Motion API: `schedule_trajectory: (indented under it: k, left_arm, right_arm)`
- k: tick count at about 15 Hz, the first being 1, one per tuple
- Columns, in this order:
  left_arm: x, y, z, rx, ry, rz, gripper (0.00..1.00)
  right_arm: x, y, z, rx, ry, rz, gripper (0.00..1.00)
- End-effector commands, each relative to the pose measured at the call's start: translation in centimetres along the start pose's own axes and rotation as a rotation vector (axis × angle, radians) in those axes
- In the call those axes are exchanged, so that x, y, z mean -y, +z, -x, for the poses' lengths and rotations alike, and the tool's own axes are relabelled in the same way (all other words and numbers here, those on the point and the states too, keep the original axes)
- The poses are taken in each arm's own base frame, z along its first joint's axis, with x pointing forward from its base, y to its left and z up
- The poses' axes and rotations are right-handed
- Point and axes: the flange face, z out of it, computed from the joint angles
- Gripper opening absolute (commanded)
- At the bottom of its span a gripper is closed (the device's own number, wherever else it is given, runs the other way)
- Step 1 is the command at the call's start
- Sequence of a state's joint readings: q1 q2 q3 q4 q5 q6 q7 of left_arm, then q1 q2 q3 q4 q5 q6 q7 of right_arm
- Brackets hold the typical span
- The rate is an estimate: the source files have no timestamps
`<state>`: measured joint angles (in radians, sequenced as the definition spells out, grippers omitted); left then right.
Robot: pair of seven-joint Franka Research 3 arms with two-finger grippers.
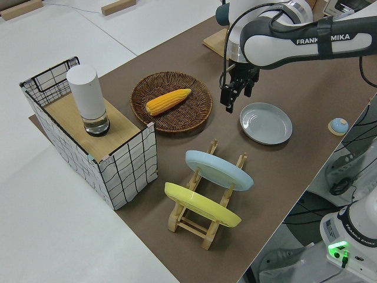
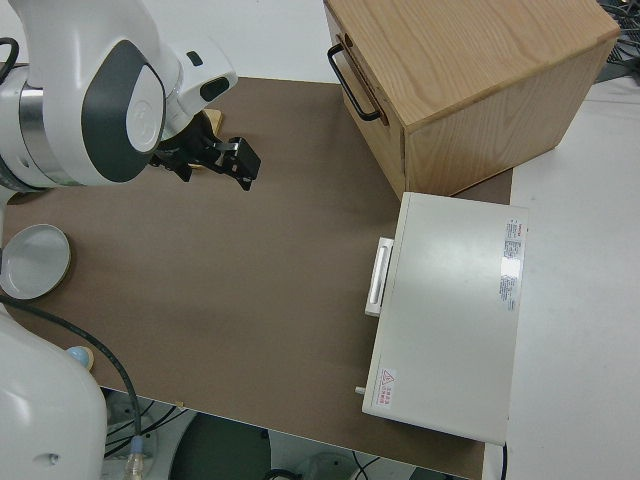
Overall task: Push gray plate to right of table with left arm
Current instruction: 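Move the left gripper down beside the gray plate's edge nearest the wooden rack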
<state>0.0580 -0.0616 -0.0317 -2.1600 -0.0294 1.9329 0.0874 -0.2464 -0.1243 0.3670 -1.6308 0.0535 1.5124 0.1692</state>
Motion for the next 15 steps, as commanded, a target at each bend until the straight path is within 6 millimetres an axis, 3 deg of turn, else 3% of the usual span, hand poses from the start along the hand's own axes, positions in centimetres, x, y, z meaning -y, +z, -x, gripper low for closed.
schedule_trajectory:
  k: [1, 4, 7, 11, 15]
  left_arm:
    - [-0.5, 2.3, 4.2, -0.042, 0.002, 0.007, 0.98]
    - [-1.2, 3.8, 6.3, -0.059, 0.009, 0.0, 0.98]
    - [-1.7, 6.6, 8.2, -0.084, 0.008, 0.005, 0.97]
    - [-1.5, 8.6, 8.5, -0.098, 0.002, 0.0, 0.97]
    - [-1.5, 10.8, 7.8, -0.081, 0.002, 0.003, 0.84]
  right_arm:
    - [-0.2, 0.1, 0.8, 0.006, 0.024, -0.009, 0.996]
    - [-0.2, 0.1, 0.8, 0.006, 0.022, -0.009, 0.996]
    - [-0.2, 0.1, 0.8, 0.006, 0.024, -0.009, 0.996]
    - [-0.2, 0.1, 0.8, 0.006, 0.024, -0.009, 0.996]
    - [-0.2, 0.1, 0.8, 0.006, 0.024, -0.009, 0.996]
